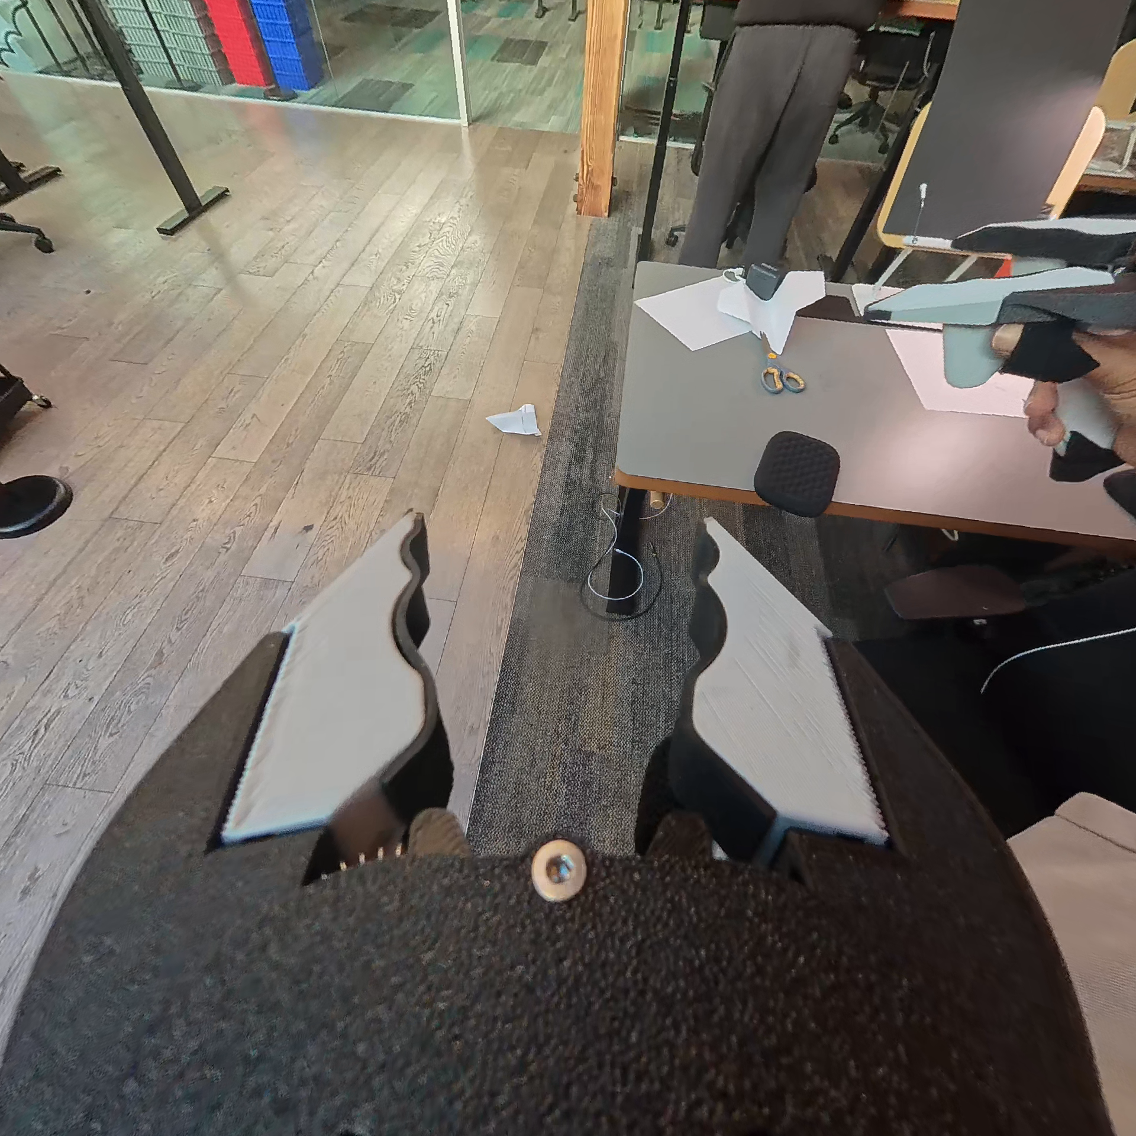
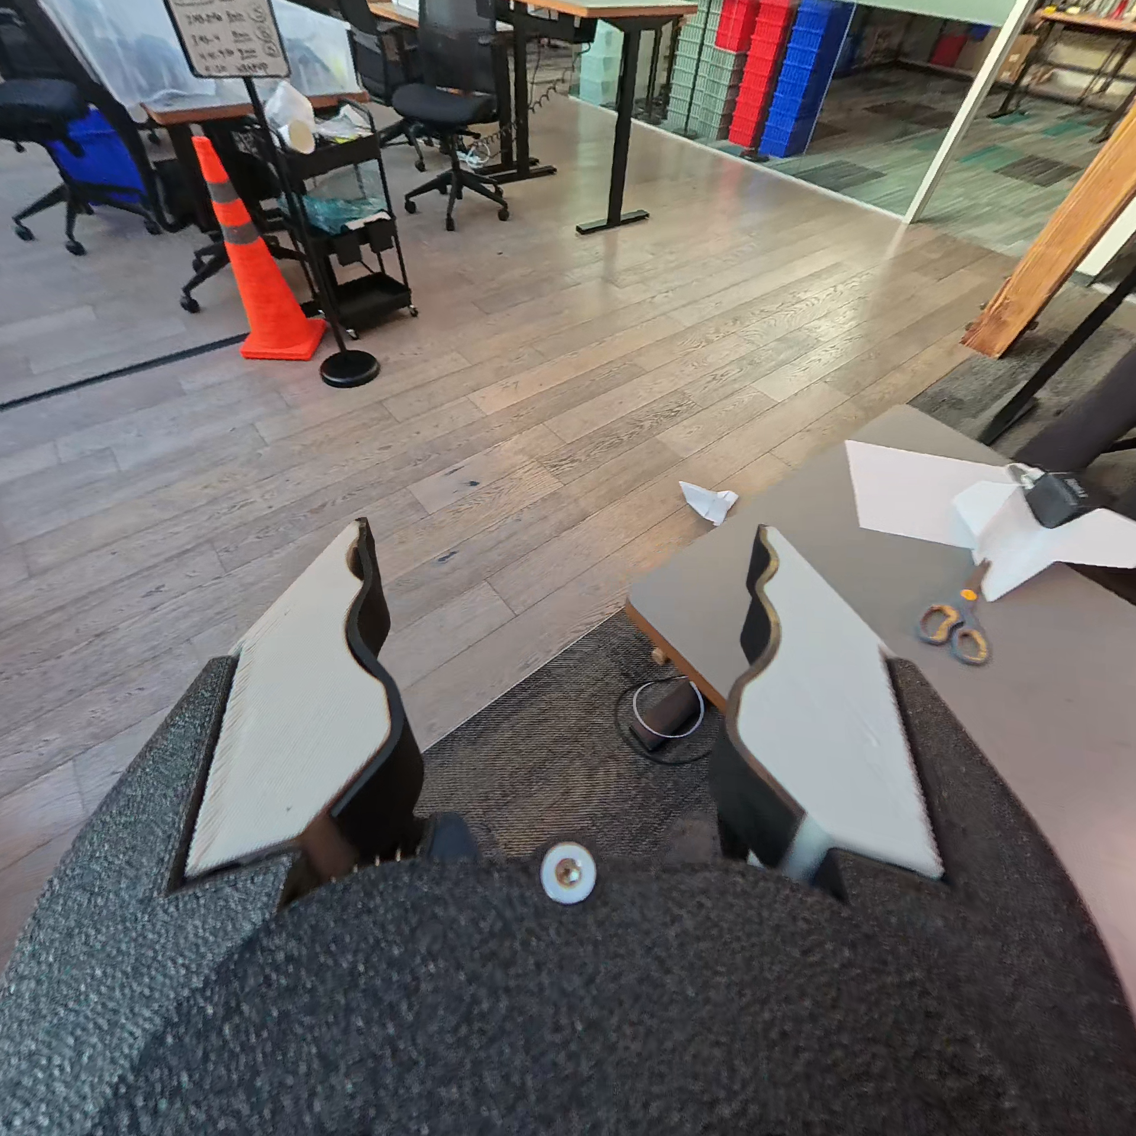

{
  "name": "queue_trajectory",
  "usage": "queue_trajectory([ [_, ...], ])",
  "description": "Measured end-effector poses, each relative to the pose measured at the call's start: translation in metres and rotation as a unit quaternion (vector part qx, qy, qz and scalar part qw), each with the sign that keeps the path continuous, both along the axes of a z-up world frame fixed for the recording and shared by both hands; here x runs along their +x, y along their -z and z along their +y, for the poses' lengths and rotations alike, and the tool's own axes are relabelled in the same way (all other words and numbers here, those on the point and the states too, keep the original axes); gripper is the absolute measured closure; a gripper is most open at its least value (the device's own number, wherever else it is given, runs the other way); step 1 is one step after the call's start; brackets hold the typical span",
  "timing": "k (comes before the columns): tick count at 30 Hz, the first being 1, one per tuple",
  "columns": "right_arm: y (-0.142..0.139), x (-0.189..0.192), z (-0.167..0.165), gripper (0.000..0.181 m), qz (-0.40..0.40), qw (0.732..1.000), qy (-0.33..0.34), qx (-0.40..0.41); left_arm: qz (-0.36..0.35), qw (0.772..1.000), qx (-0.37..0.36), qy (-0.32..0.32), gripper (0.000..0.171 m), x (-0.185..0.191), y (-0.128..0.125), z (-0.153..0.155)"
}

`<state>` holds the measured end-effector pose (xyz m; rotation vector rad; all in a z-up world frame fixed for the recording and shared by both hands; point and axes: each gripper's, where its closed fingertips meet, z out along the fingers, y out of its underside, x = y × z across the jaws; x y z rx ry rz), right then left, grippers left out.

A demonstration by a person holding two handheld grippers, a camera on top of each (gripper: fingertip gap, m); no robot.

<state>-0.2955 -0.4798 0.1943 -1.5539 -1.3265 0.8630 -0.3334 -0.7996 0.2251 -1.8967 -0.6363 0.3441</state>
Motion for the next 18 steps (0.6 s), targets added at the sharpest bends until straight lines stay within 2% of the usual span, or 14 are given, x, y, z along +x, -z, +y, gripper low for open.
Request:
queue_trajectory([
  [6, 0.038, -0.018, -0.049, 0.065, -0.014, 0.997, -0.016, -0.069, -0.022, 0.999, 0.024, -0.036, 0.087, 0.006, 0.034, -0.045],
  [11, 0.064, -0.034, -0.081, 0.065, -0.042, 0.997, -0.038, -0.061, -0.045, 0.995, 0.038, -0.078, 0.087, -0.001, 0.061, -0.084],
  [15, 0.077, -0.066, -0.097, 0.065, -0.055, 0.994, -0.068, -0.063, -0.065, 0.990, 0.047, -0.113, 0.087, -0.017, 0.077, -0.101],
  [18, 0.081, -0.104, -0.096, 0.066, -0.048, 0.993, -0.090, -0.059, -0.066, 0.988, 0.043, -0.136, 0.088, -0.037, 0.084, -0.100],
])
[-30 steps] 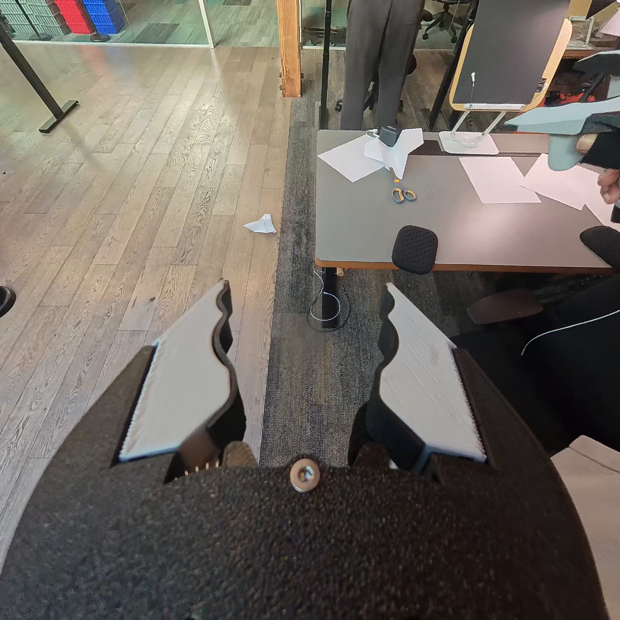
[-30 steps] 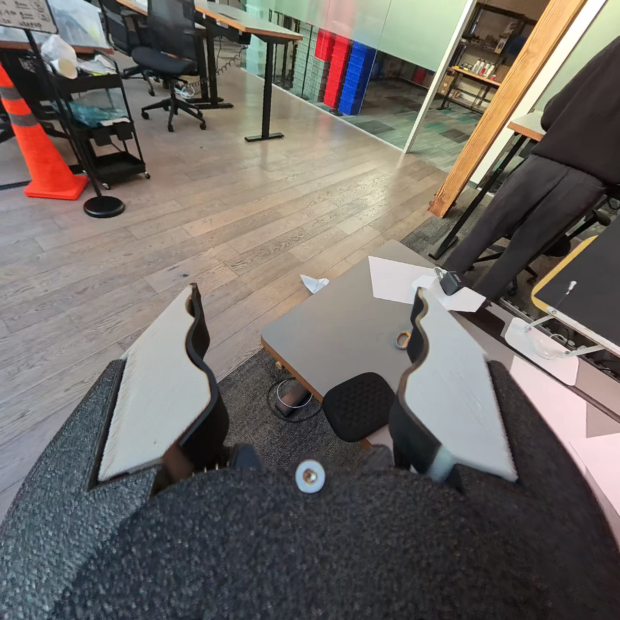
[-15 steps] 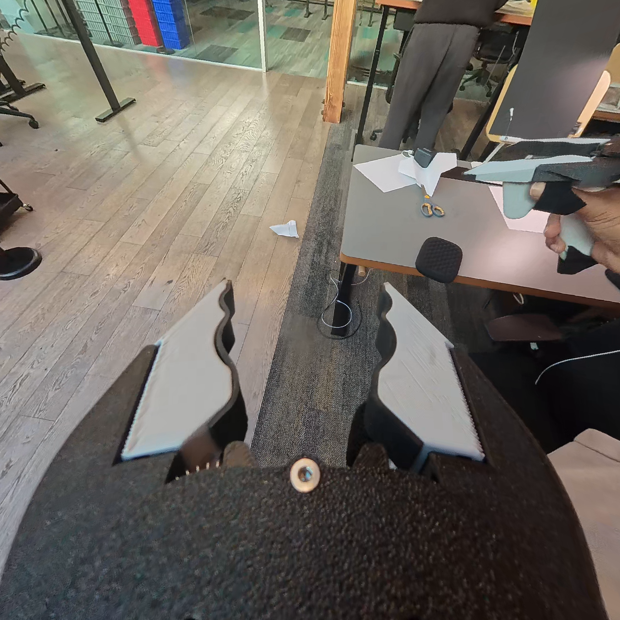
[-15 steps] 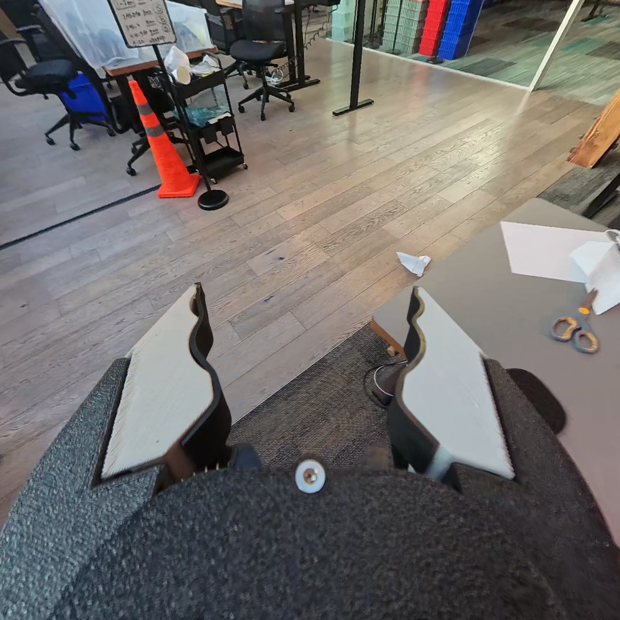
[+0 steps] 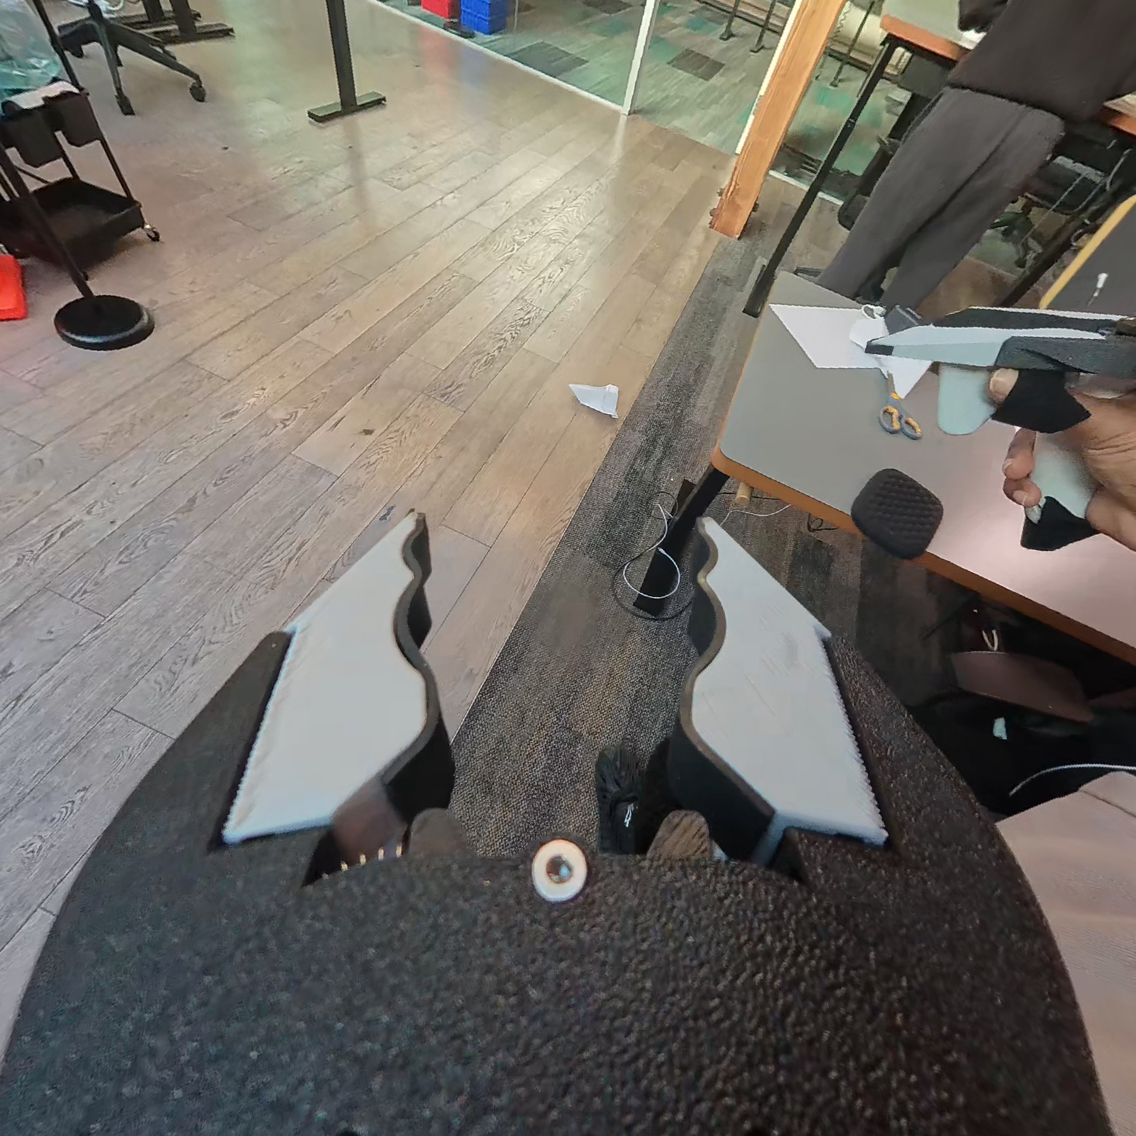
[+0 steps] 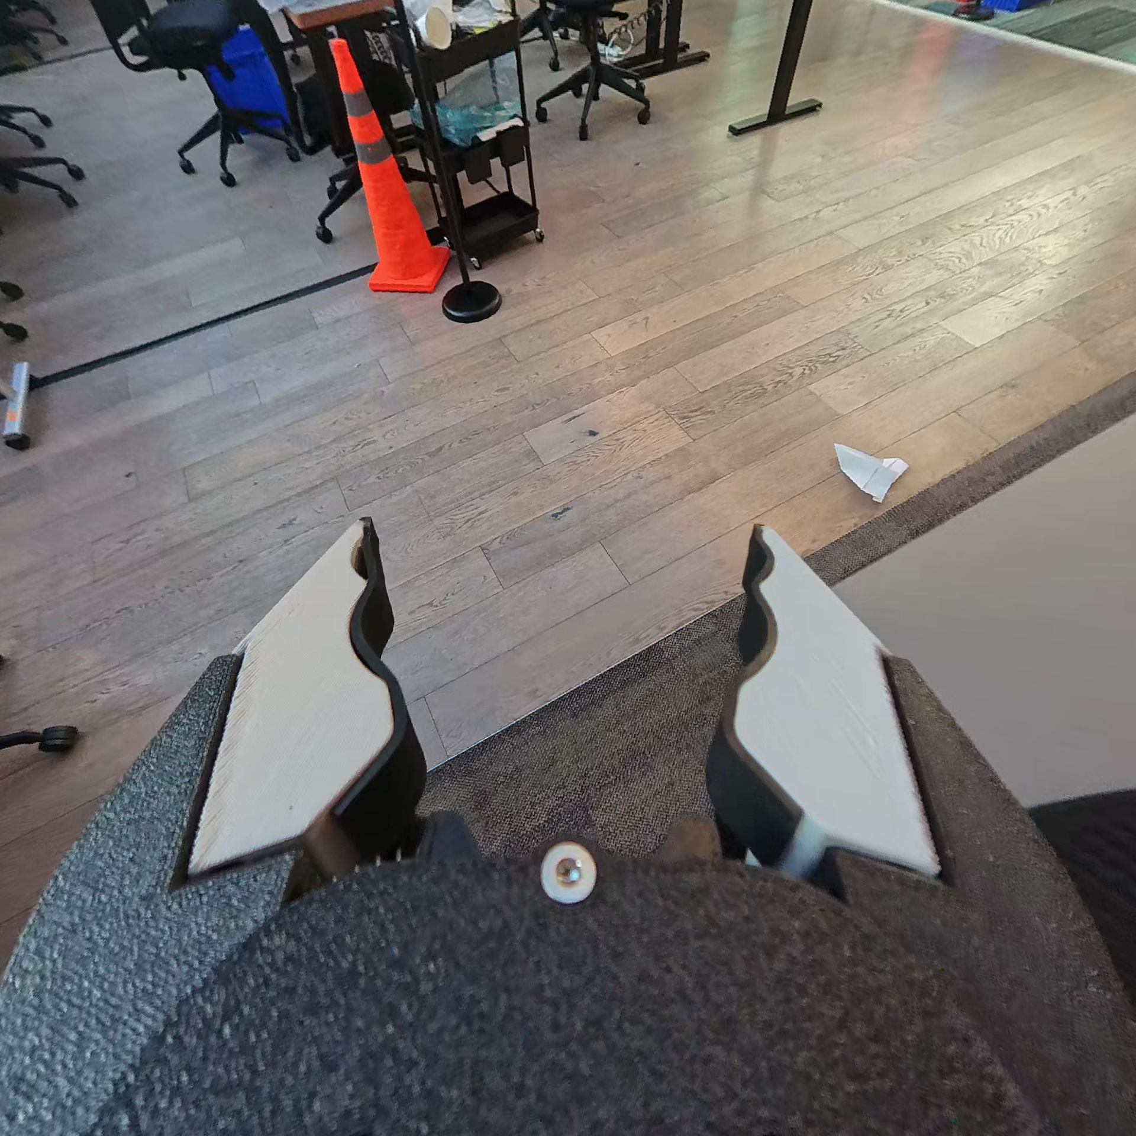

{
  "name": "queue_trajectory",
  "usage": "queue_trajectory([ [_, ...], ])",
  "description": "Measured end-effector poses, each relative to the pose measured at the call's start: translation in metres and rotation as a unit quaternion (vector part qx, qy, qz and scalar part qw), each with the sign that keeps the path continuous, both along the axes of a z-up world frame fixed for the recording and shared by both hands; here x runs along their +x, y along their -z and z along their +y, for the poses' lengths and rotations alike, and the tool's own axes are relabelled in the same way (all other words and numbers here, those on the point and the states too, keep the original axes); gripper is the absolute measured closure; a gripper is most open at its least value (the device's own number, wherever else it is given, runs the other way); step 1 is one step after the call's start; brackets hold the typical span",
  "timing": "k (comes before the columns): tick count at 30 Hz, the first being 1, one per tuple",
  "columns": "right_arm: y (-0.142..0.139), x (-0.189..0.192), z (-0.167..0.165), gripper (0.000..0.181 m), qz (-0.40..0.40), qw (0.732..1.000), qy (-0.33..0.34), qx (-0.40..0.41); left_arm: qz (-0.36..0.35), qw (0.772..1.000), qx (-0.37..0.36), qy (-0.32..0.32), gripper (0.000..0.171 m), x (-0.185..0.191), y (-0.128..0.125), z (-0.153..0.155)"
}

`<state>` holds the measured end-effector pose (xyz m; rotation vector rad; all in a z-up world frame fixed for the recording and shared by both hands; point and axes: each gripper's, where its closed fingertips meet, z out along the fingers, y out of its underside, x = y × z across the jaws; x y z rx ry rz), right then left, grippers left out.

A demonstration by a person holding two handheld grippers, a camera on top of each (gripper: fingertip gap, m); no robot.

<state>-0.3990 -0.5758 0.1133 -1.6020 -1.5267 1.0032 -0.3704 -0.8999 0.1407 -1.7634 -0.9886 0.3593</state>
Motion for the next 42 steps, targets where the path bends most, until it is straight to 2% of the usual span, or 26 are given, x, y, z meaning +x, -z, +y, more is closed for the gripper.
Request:
queue_trajectory([
  [5, 0.001, -0.078, 0.020, 0.066, 0.016, 0.999, -0.038, -0.024, 0.013, 0.999, -0.014, -0.035, 0.088, -0.051, -0.006, 0.025],
  [11, -0.035, -0.164, 0.079, 0.067, 0.060, 0.996, -0.071, -0.007, 0.053, 0.996, -0.026, -0.071, 0.089, -0.117, -0.035, 0.077],
  [14, -0.048, -0.194, 0.114, 0.068, 0.075, 0.995, -0.069, -0.013, 0.055, 0.996, -0.016, -0.075, 0.091, -0.149, -0.039, 0.104],
  [18, -0.057, -0.216, 0.147, 0.069, 0.091, 0.994, -0.049, -0.031, 0.061, 0.996, -0.025, -0.057, 0.091, -0.189, -0.045, 0.135],
  [22, -0.042, -0.225, 0.172, 0.069, 0.090, 0.995, -0.016, -0.035, 0.071, 0.996, -0.033, -0.032, 0.091, -0.227, -0.051, 0.157],
  [28, -0.035, -0.225, 0.203, 0.068, 0.102, 0.993, 0.053, 0.040, 0.066, 0.997, -0.036, 0.029, 0.091, -0.286, -0.039, 0.180],
  [31, -0.045, -0.218, 0.218, 0.080, 0.105, 0.986, 0.102, 0.079, 0.065, 0.994, -0.019, 0.088, 0.092, -0.314, -0.031, 0.196],
  [34, -0.066, -0.212, 0.225, 0.083, 0.108, 0.980, 0.148, 0.076, 0.057, 0.987, -0.009, 0.149, 0.093, -0.339, -0.030, 0.216],
  [37, -0.078, -0.194, 0.230, 0.085, 0.108, 0.973, 0.188, 0.078, 0.087, 0.977, -0.011, 0.193, 0.093, -0.357, -0.037, 0.231],
  [40, -0.063, -0.167, 0.235, 0.089, 0.077, 0.968, 0.234, 0.055, 0.097, 0.971, 0.001, 0.218, 0.094, -0.367, -0.030, 0.243],
  [42, -0.063, -0.148, 0.238, 0.089, 0.068, 0.962, 0.257, 0.054, 0.100, 0.968, 0.004, 0.229, 0.094, -0.366, -0.028, 0.248],
])
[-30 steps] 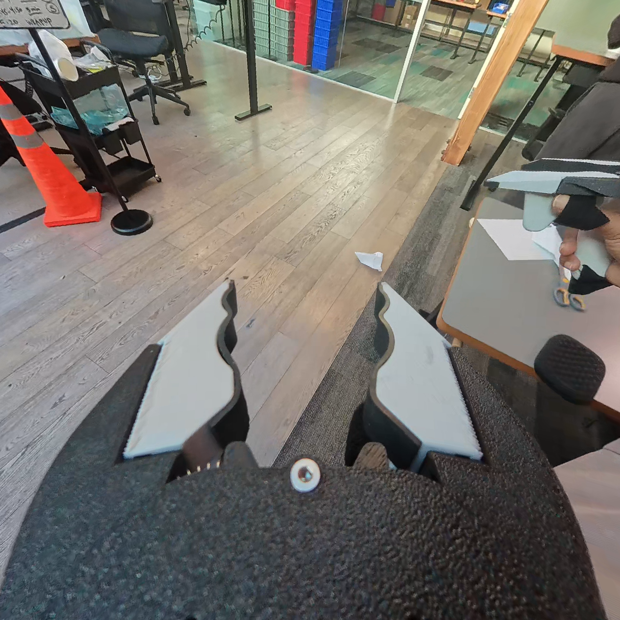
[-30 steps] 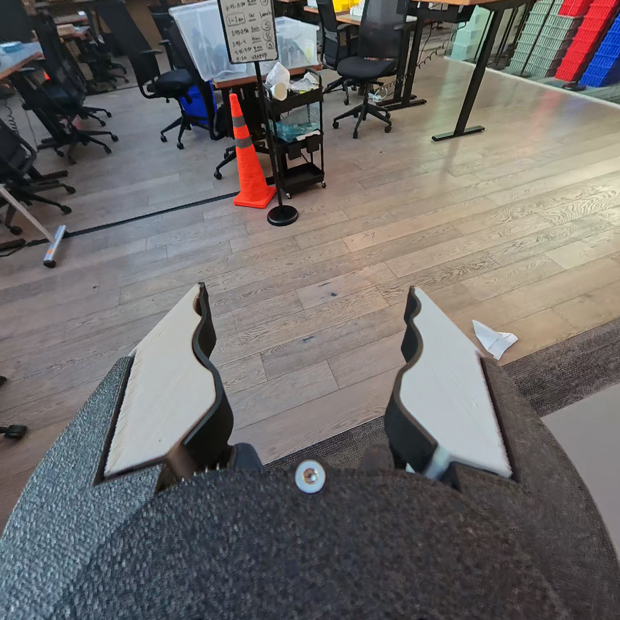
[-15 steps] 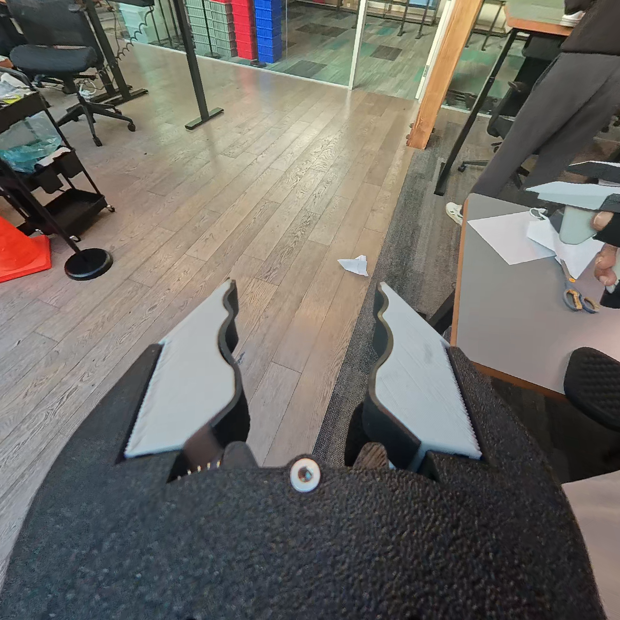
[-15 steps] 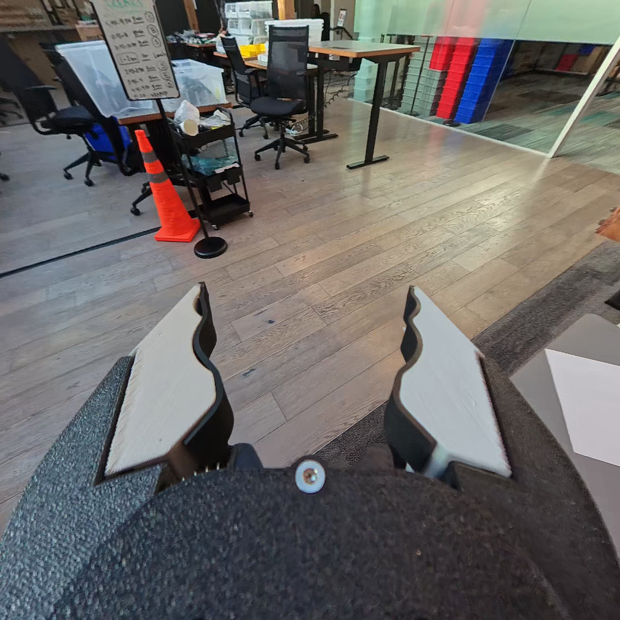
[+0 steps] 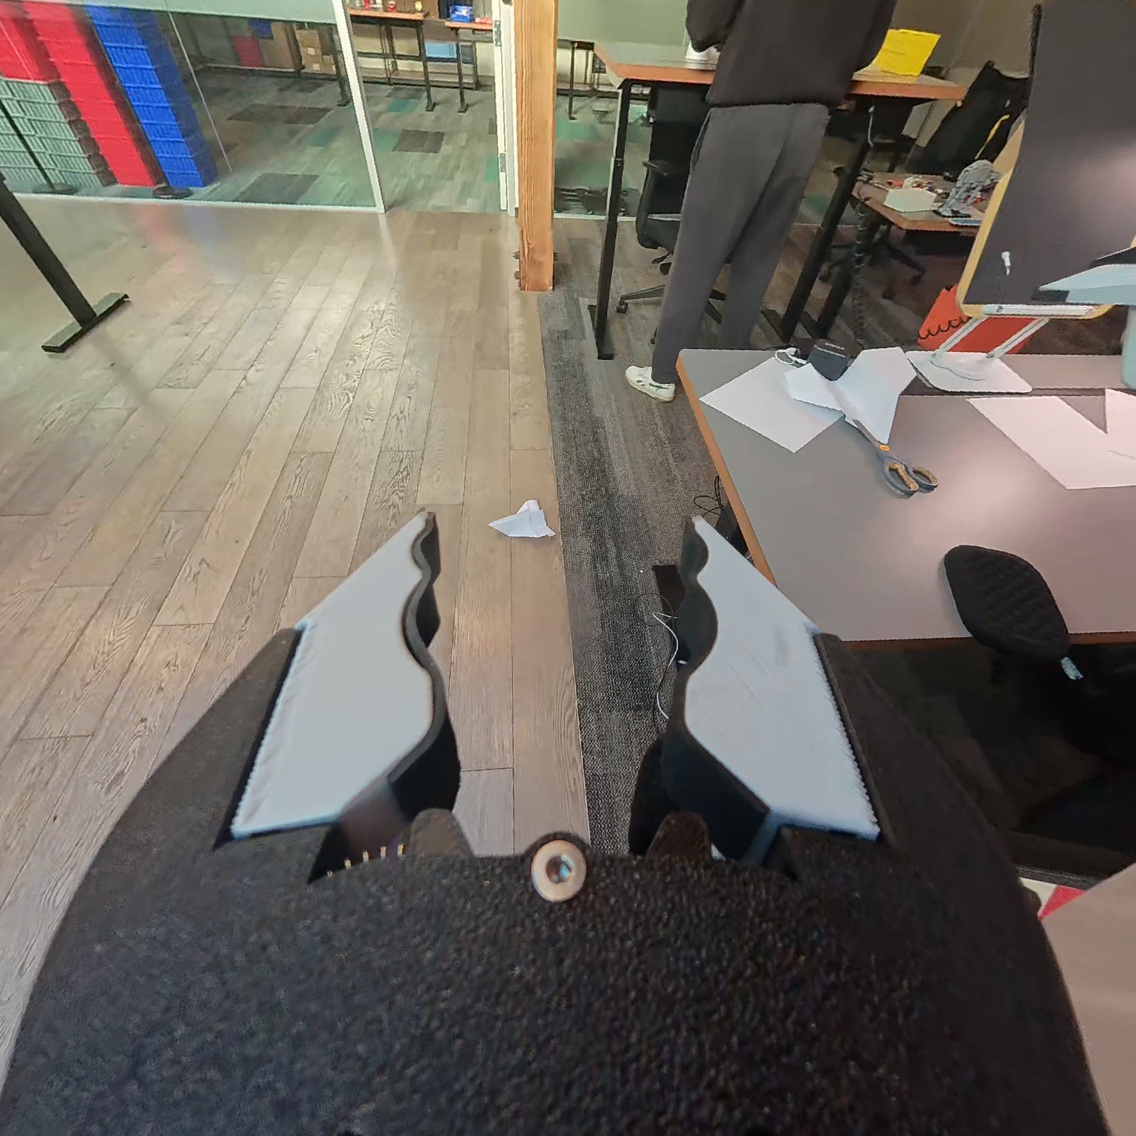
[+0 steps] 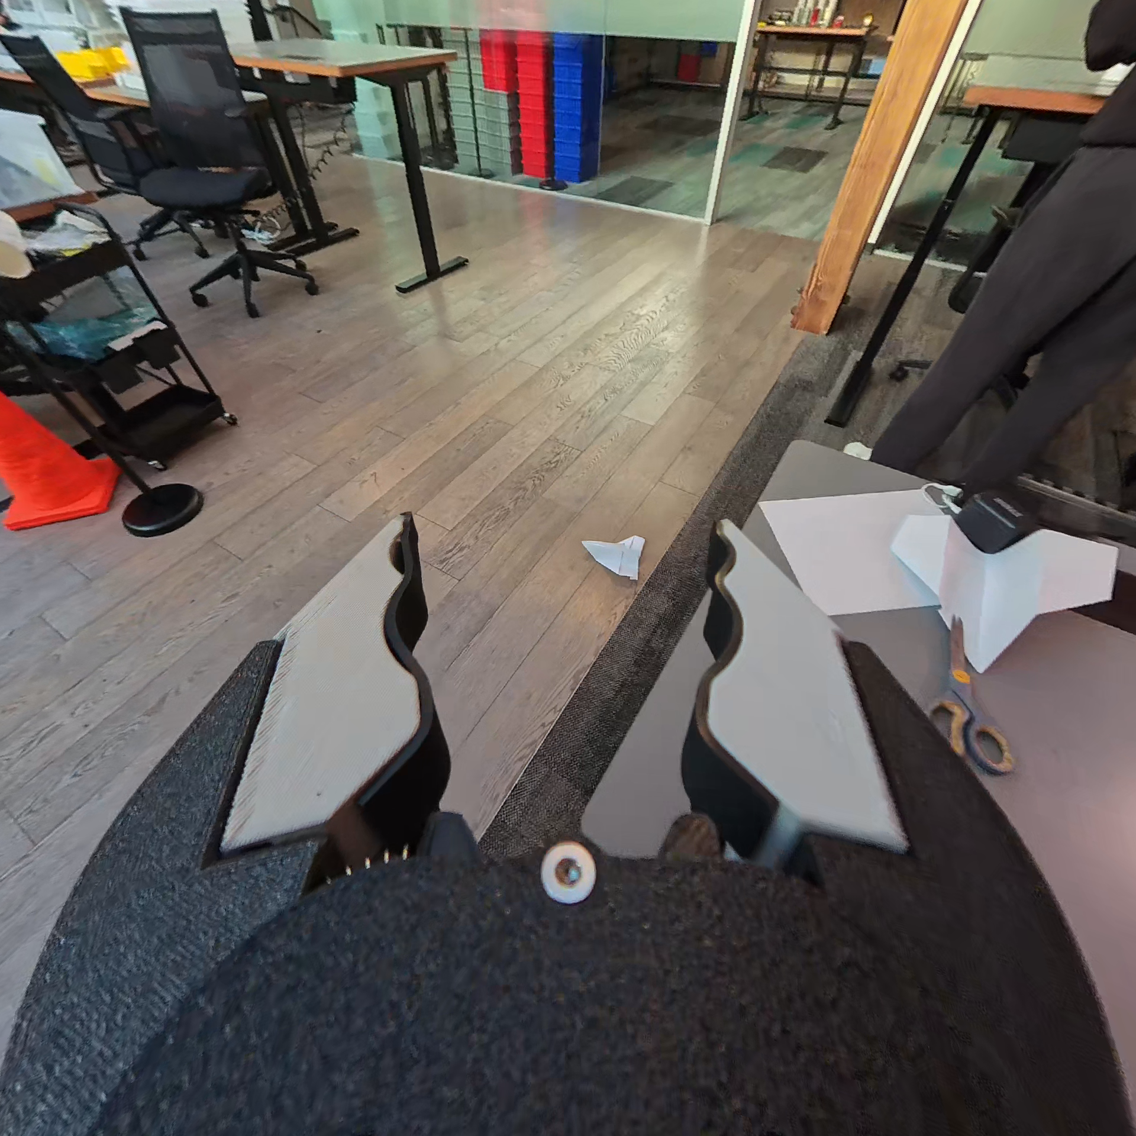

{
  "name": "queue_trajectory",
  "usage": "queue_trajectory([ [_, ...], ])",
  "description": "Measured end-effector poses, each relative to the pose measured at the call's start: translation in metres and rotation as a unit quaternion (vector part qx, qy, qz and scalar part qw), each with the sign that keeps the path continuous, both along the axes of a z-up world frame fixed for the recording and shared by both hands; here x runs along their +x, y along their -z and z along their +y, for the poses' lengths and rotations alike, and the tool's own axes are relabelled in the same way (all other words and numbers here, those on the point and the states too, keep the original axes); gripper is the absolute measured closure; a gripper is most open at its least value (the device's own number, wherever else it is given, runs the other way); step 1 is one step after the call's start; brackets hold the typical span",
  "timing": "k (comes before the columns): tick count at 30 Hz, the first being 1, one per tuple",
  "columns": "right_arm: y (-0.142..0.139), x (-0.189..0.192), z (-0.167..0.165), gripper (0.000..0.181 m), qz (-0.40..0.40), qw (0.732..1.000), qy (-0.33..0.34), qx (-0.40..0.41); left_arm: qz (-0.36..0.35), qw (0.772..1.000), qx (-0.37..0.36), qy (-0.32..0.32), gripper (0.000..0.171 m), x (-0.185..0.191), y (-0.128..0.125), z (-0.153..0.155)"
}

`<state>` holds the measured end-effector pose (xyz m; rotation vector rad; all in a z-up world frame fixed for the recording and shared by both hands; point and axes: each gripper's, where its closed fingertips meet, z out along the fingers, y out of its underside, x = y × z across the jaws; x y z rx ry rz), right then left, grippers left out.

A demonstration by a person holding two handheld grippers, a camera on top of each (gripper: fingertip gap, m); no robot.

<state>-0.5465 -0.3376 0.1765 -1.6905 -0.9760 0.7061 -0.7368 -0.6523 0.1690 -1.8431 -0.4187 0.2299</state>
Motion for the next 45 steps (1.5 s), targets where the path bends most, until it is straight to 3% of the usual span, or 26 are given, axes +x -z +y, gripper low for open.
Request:
queue_trajectory([
  [4, 0.001, 0.032, 0.011, 0.088, -0.025, 0.999, 0.030, 0.024, -0.003, 1.000, 0.007, 0.006, 0.095, 0.009, 0.012, 0.006],
  [8, 0.022, 0.058, 0.015, 0.087, -0.026, 0.999, 0.039, 0.021, -0.013, 1.000, -0.003, 0.011, 0.096, 0.030, 0.026, 0.022],
  [14, 0.096, 0.104, 0.028, 0.090, -0.042, 0.999, -0.008, -0.003, 0.054, 0.998, -0.036, 0.016, 0.099, 0.073, 0.016, 0.083],
  [17, 0.138, 0.118, 0.044, 0.087, -0.071, 0.995, -0.068, -0.015, 0.053, 0.997, -0.035, -0.033, 0.100, 0.097, 0.017, 0.111],
  [19, 0.154, 0.123, 0.056, 0.086, -0.109, 0.987, -0.116, 0.034, 0.033, 0.996, -0.025, -0.075, 0.101, 0.114, 0.023, 0.124],
  [21, 0.152, 0.121, 0.066, 0.086, -0.121, 0.979, -0.154, 0.058, 0.006, 0.995, -0.013, -0.098, 0.101, 0.134, 0.029, 0.135],
  [23, 0.133, 0.111, 0.068, 0.087, -0.102, 0.975, -0.188, 0.055, -0.005, 0.993, -0.018, -0.118, 0.099, 0.153, 0.034, 0.134],
  [27, 0.090, 0.077, 0.044, 0.087, -0.065, 0.952, -0.282, 0.103, -0.020, 0.978, 0.011, -0.207, 0.099, 0.183, 0.034, 0.090],
  [30, 0.074, 0.048, -0.009, 0.087, -0.029, 0.925, -0.364, 0.104, -0.015, 0.960, 0.013, -0.280, 0.099, 0.214, 0.038, 0.032],
  [34, 0.086, 0.015, -0.139, 0.090, -0.010, 0.859, -0.509, 0.061, -0.033, 0.925, 0.020, -0.378, 0.097, 0.275, 0.058, -0.064],
  [37, 0.094, 0.011, -0.258, 0.092, 0.021, 0.797, -0.604, 0.011, -0.067, 0.894, 0.018, -0.444, 0.094, 0.342, 0.111, -0.134],
  [40, 0.112, 0.029, -0.363, 0.093, 0.076, 0.741, -0.667, -0.034, -0.067, 0.861, -0.002, -0.504, 0.096, 0.417, 0.186, -0.197],
  [43, 0.152, 0.071, -0.440, 0.093, 0.114, 0.689, -0.711, -0.078, -0.041, 0.826, -0.022, -0.561, 0.098, 0.482, 0.255, -0.255],
  [45, 0.183, 0.108, -0.471, 0.094, 0.130, 0.661, -0.734, -0.089, -0.001, 0.801, -0.023, -0.598, 0.100, 0.522, 0.280, -0.290],
])
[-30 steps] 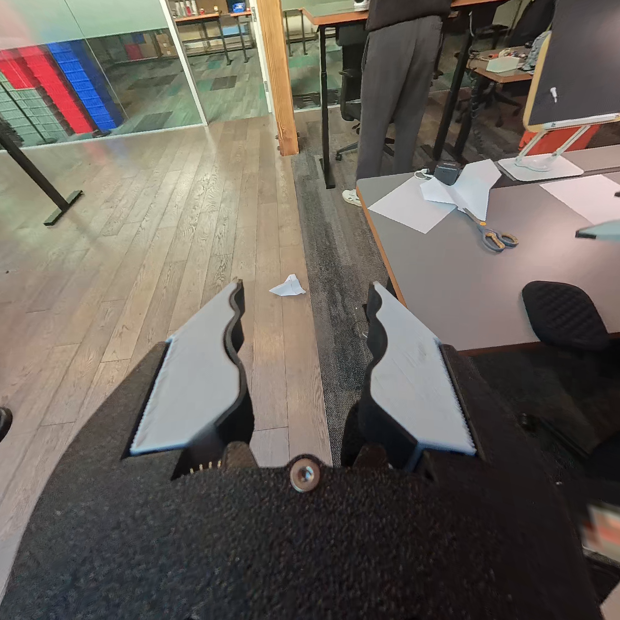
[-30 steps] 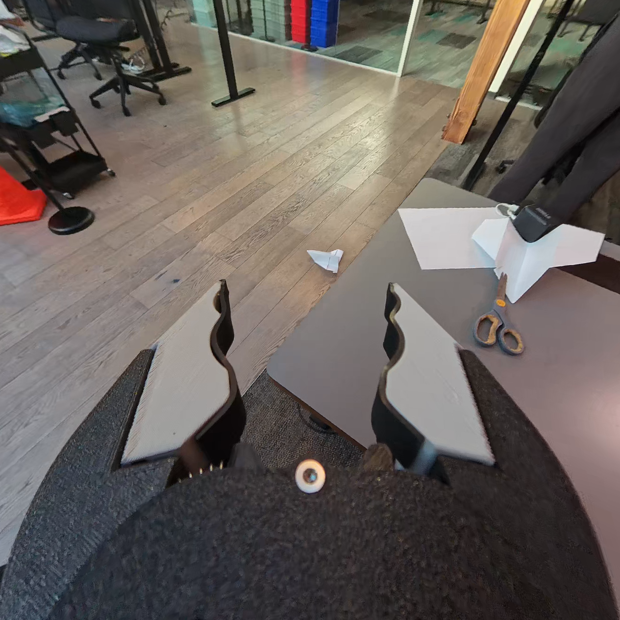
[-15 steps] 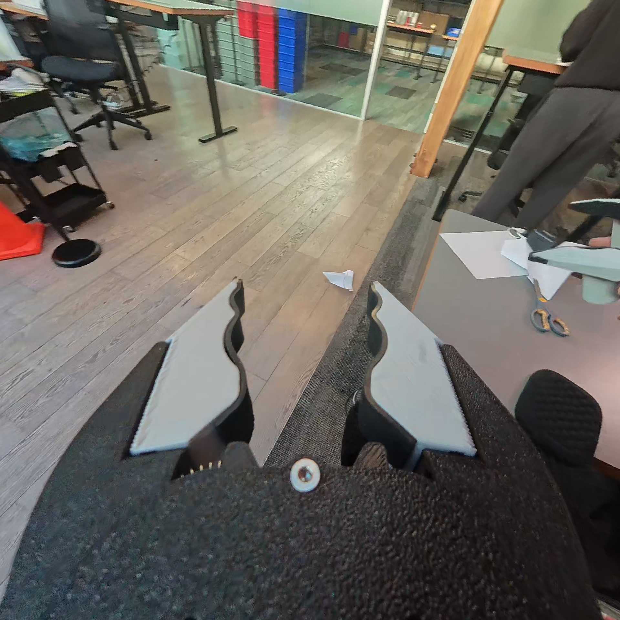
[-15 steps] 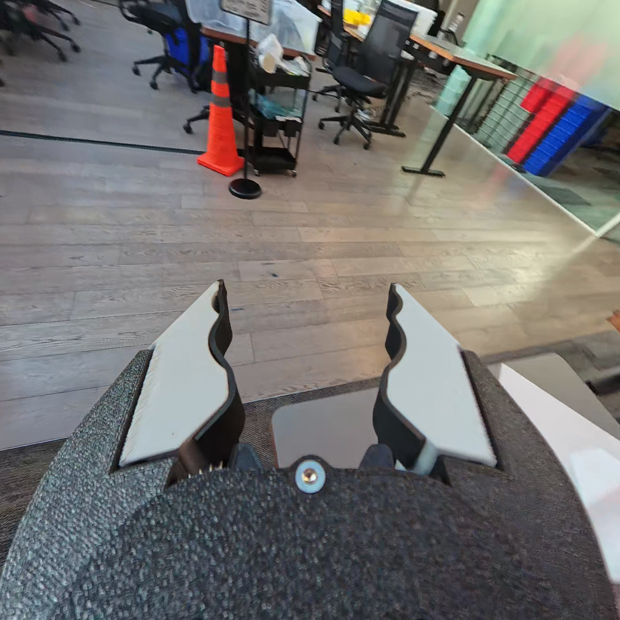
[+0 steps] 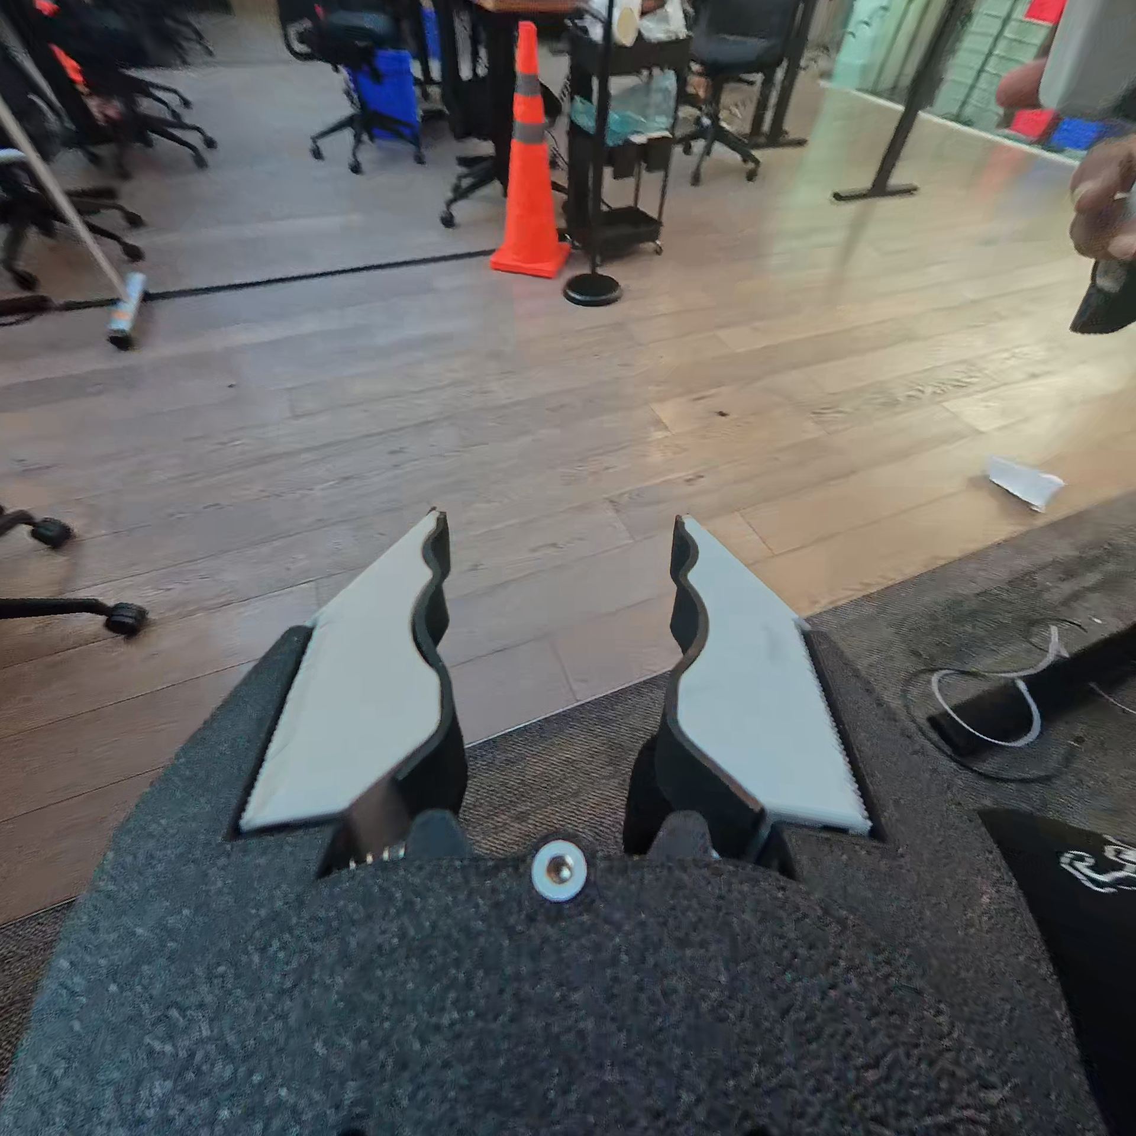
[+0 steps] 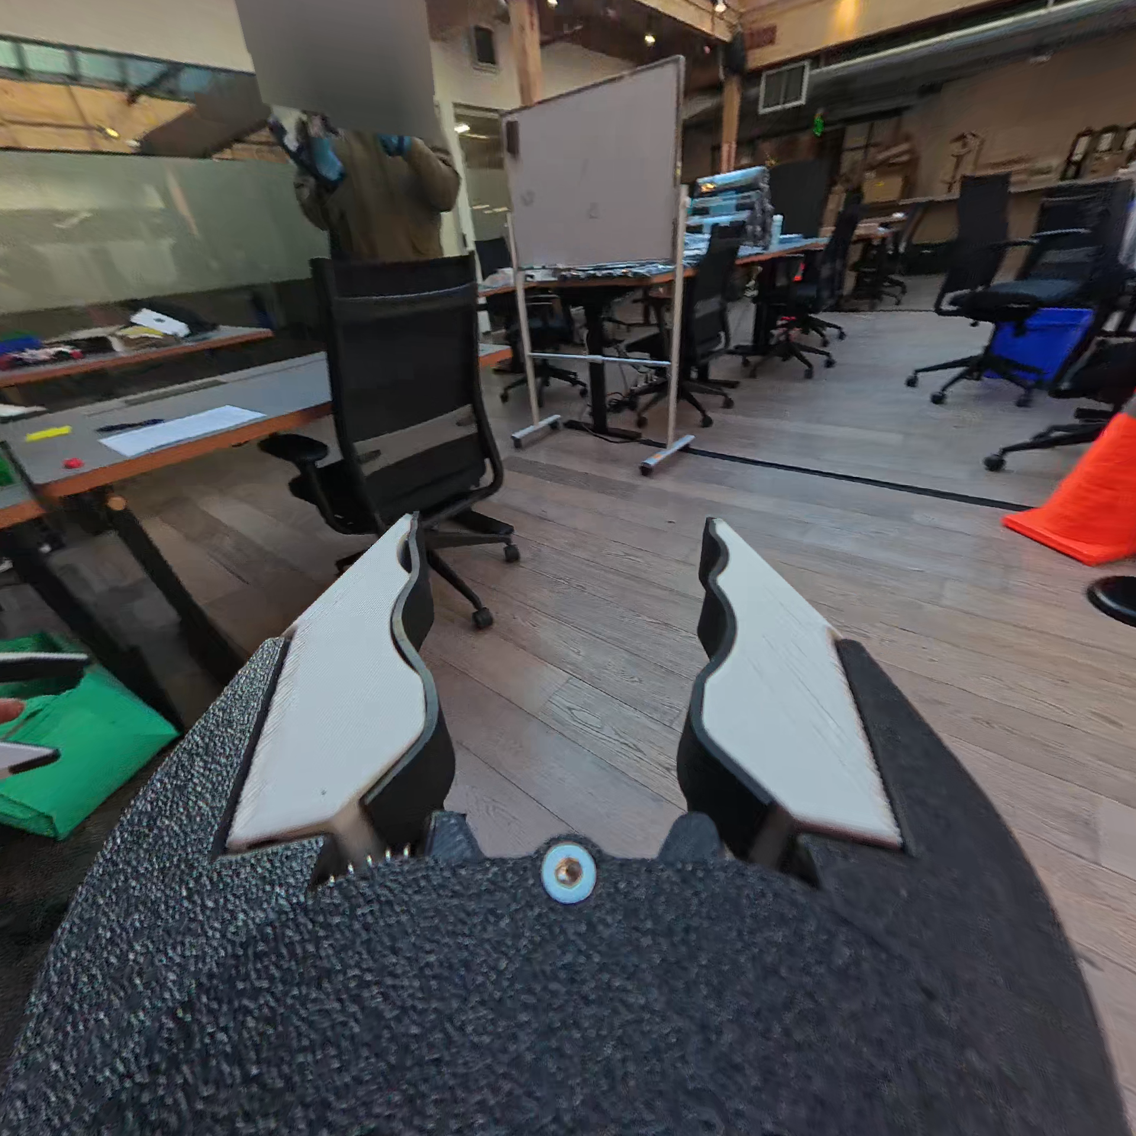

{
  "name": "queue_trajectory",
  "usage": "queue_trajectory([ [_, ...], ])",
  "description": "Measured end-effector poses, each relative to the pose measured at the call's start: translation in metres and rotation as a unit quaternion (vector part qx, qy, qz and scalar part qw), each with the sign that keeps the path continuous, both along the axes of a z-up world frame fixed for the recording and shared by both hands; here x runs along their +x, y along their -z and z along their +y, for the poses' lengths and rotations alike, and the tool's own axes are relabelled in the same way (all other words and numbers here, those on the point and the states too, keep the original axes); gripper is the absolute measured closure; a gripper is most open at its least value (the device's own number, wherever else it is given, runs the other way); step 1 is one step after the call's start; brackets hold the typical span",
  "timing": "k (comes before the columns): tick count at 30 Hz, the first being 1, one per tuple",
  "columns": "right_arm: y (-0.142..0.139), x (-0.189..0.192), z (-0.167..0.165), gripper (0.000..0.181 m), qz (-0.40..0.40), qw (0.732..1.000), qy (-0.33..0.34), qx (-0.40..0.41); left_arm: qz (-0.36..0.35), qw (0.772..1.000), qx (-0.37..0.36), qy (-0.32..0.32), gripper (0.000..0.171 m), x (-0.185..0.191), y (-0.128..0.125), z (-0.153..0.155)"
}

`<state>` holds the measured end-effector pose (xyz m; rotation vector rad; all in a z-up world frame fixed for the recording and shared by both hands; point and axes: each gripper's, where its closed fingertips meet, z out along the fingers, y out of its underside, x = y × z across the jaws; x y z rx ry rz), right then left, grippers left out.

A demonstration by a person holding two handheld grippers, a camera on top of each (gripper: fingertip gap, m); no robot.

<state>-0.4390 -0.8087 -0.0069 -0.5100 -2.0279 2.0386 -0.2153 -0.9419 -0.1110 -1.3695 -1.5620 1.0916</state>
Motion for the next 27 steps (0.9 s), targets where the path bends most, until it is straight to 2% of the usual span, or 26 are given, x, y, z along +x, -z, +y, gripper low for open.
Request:
queue_trajectory([
  [2, 0.024, 0.040, -0.016, 0.102, 0.028, 0.999, -0.031, -0.016, 0.035, 0.998, -0.035, -0.033, 0.103, 0.038, 0.016, -0.026],
  [4, 0.041, 0.081, -0.019, 0.104, 0.059, 0.996, -0.064, -0.027, 0.066, 0.994, -0.067, -0.048, 0.103, 0.072, 0.024, -0.039],
  [7, 0.049, 0.140, 0.000, 0.104, 0.090, 0.990, -0.098, -0.054, 0.109, 0.990, -0.081, -0.044, 0.103, 0.116, 0.022, -0.030],
  [10, 0.042, 0.194, 0.043, 0.104, 0.116, 0.986, -0.101, -0.067, 0.138, 0.989, -0.050, -0.032, 0.103, 0.158, 0.009, 0.011],
  [14, 0.017, 0.254, 0.110, 0.100, 0.087, 0.992, -0.089, -0.013, 0.137, 0.990, -0.003, -0.037, 0.103, 0.226, -0.009, 0.087],
  [16, -0.004, 0.277, 0.139, 0.097, 0.094, 0.989, -0.111, 0.012, 0.132, 0.991, -0.016, -0.019, 0.103, 0.256, -0.024, 0.126],
  [19, -0.028, 0.299, 0.186, 0.093, 0.087, 0.990, -0.114, 0.006, 0.126, 0.991, -0.033, 0.035, 0.103, 0.284, -0.037, 0.183],
  [23, -0.024, 0.320, 0.253, 0.099, 0.066, 0.994, -0.091, -0.005, 0.158, 0.984, -0.015, 0.079, 0.103, 0.290, -0.052, 0.236],
  [27, -0.002, 0.323, 0.312, 0.120, 0.065, 0.995, -0.078, 0.013, 0.152, 0.978, -0.054, 0.134, 0.103, 0.259, -0.059, 0.272],
])
